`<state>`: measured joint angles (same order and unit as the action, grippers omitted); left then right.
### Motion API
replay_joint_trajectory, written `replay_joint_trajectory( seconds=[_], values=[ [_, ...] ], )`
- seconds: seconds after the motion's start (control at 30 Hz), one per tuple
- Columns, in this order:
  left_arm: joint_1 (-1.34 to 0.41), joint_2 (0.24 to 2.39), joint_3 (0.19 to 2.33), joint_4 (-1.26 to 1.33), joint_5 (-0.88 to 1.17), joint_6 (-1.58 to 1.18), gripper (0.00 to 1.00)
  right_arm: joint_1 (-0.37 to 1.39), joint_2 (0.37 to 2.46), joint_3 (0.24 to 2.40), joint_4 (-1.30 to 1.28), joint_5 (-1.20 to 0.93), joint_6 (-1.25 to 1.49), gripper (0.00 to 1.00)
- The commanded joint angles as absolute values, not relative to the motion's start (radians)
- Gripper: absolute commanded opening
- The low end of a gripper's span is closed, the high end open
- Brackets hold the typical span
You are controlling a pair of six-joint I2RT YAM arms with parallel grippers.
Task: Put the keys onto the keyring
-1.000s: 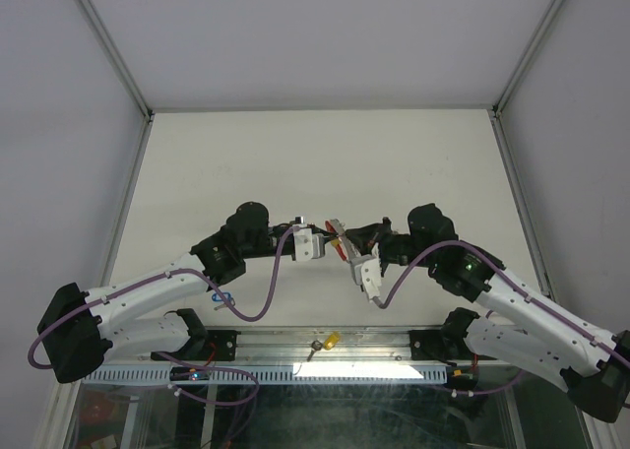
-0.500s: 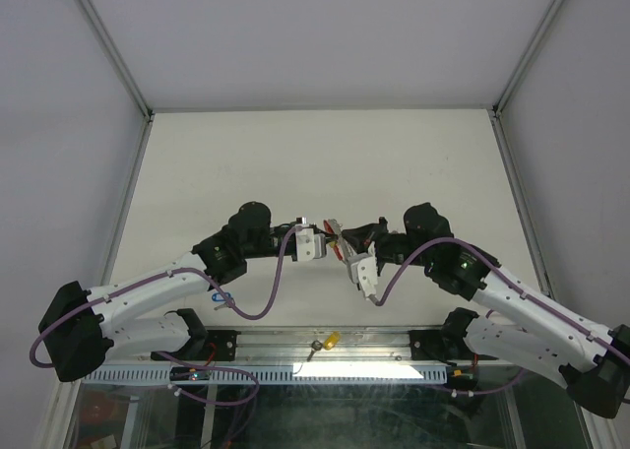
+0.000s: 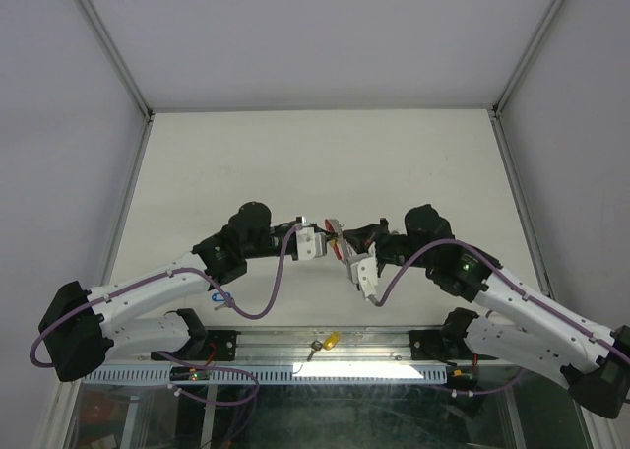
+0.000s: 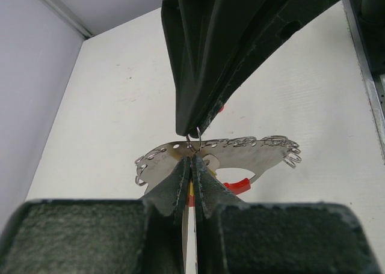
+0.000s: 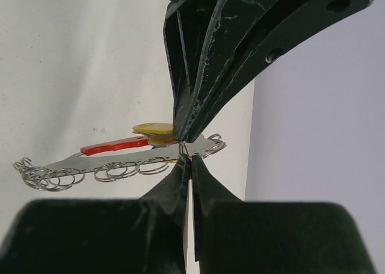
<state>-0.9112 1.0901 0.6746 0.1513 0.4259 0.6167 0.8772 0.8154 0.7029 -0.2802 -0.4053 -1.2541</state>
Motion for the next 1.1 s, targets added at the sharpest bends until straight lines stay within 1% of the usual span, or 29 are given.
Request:
replay_joint_trajectory(
  seconds=[0.0,0.2,0.5,0.63,0.83,0.9,1.07],
  values=[
    [-0.921,1.06,0.705,0.234,0.394,0.582,0.0,0.886,0.769,0.733,-0.243,-0.367,-1.201,0.0],
    [-0.906,1.022,0.657,0.324,0.334,0.364,0.0,0.886,0.733,0.732,-0.241,-0.296,-0.984,0.0],
    [-0.902,0.962,0.547,0.337,0.232,0.072,0.0,0.886,0.661,0.729,-0.276,-0.258,-0.558,0.0],
    [-0.902,0.909,0.497,0.392,0.268,-0.003,0.0,0.886,0.664,0.763,-0.362,-0.275,-0.424,0.0],
    [-0.902,0.86,0.479,0.47,0.348,-0.059,0.0,0.885,0.661,0.798,-0.474,-0.326,-0.308,0.0],
    [-0.902,0.86,0.479,0.498,0.364,-0.087,0.0,0.886,0.665,0.797,-0.461,-0.362,-0.24,0.0],
    [-0.902,0.891,0.459,0.616,0.376,-0.177,0.0,0.886,0.652,0.74,-0.32,-0.411,-0.086,0.0]
  ],
)
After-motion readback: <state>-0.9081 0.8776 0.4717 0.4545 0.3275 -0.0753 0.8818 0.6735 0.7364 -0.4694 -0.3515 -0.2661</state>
